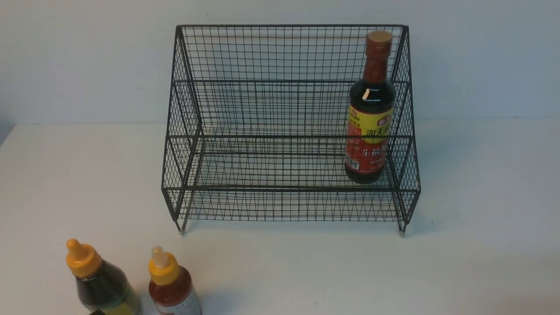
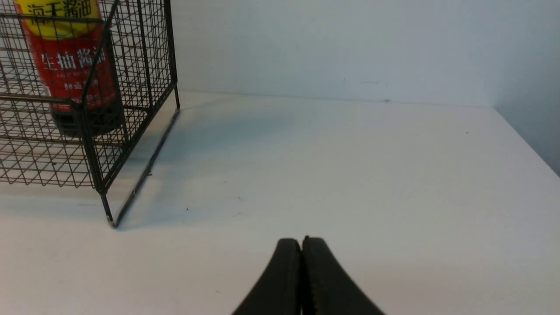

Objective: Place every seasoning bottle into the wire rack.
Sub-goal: Use the left arm to grab the condiment bottle closest to it

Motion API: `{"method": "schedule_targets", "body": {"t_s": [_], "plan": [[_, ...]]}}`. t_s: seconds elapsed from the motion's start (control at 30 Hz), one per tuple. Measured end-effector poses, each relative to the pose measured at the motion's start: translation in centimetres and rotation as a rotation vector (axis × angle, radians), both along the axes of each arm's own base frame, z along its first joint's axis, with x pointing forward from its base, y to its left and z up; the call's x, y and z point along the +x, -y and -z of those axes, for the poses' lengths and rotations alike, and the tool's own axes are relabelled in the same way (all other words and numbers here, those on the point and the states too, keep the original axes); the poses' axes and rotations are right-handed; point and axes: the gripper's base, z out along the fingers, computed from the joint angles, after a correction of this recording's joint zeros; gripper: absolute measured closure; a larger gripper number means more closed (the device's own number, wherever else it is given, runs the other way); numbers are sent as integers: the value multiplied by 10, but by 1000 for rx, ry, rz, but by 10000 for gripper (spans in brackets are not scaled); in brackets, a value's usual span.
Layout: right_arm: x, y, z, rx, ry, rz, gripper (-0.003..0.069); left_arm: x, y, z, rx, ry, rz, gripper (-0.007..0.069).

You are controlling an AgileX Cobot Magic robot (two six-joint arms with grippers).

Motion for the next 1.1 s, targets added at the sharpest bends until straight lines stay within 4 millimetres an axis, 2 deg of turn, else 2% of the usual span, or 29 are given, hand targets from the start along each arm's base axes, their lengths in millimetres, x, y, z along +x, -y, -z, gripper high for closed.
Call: {"method": "schedule_targets", "body": {"t_s": [0.07,0.1,0.17,0.3,0.47,0.77,0.9,0.97,1.0,1.03,1.1], "plan": [[0,0,0,0,0,0,673,-2,1,-9,29,35,14,629],[0,0,0,0,0,0,673,-3,2,-27,88,70,39,629],[0,0,0,0,0,0,673,-1,4,-39,129,59,63,629],[0,0,0,0,0,0,673,9,12,-56,265,-86,230,629],[0,0,0,0,0,0,673,25,18,-67,399,-191,407,629],[0,0,0,0,0,0,673,86,-1,-108,735,-438,413,615],[0,0,0,0,0,0,673,118,-10,-128,850,-553,431,540],[0,0,0,0,0,0,673,128,-13,-135,882,-573,428,501],[0,0,0,0,0,0,673,138,-16,-144,924,-591,416,445],[0,0,0,0,0,0,673,139,-16,-144,928,-592,415,445],[0,0,0,0,0,0,673,153,-19,-152,962,-598,398,356]]}}
